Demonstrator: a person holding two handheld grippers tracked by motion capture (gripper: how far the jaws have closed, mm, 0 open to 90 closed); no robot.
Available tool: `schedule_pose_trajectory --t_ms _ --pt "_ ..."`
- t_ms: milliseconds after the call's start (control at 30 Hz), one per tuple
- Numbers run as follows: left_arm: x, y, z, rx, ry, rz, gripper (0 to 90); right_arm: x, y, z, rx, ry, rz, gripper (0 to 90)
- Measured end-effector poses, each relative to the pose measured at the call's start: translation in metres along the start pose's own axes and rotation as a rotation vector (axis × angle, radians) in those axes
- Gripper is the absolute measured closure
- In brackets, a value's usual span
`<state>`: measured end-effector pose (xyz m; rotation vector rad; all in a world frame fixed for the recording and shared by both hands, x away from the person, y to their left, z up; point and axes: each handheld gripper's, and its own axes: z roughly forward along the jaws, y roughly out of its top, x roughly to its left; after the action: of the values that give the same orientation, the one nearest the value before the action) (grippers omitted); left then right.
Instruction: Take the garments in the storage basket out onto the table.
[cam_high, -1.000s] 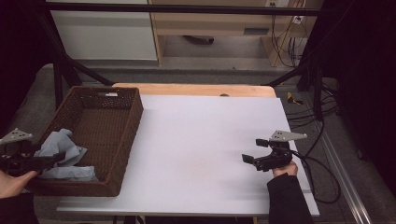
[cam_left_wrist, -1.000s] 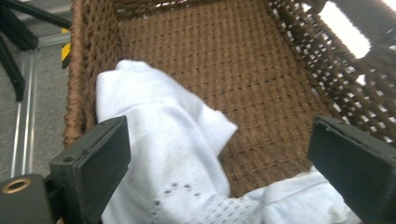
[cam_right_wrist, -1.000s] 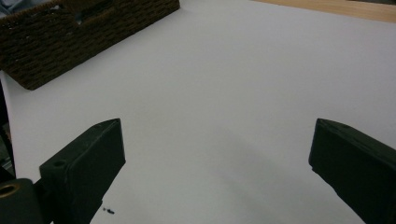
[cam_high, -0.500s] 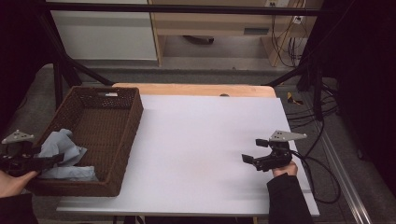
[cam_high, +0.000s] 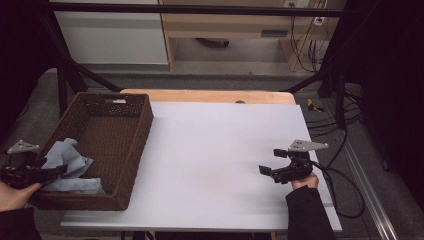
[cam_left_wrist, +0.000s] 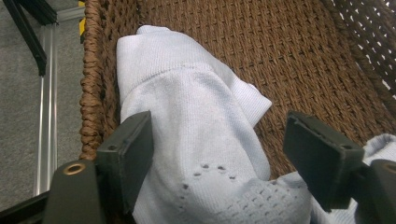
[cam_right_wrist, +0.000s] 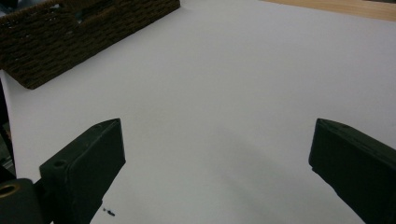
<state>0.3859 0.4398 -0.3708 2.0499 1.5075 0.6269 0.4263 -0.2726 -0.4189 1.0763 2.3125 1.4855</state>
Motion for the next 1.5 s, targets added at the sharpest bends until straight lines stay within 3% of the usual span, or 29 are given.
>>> schedule_pose_trajectory --t_ms 333,667,1067,1500 --pt "0.0007 -0.0004 0.0011 0.045 0.002 -0.027 39.3 0.0003 -0.0001 0.0008 0.005 0.002 0.005 4.2" --pt "-0.0002 -0.0004 0.0046 0.1 0.023 -0.026 53.8 0.0001 -0.0002 0.0012 0.007 0.001 0.01 4.3" --pt "0.001 -0.0001 0.0032 0.11 0.041 -0.004 69.2 -0.0005 -0.0004 0.0012 0.006 0.002 0.011 4.3" --pt "0.0035 0.0036 -0.0016 0.101 0.014 -0.009 73.8 -0.0009 -0.0004 0.0008 0.005 0.002 0.014 4.3"
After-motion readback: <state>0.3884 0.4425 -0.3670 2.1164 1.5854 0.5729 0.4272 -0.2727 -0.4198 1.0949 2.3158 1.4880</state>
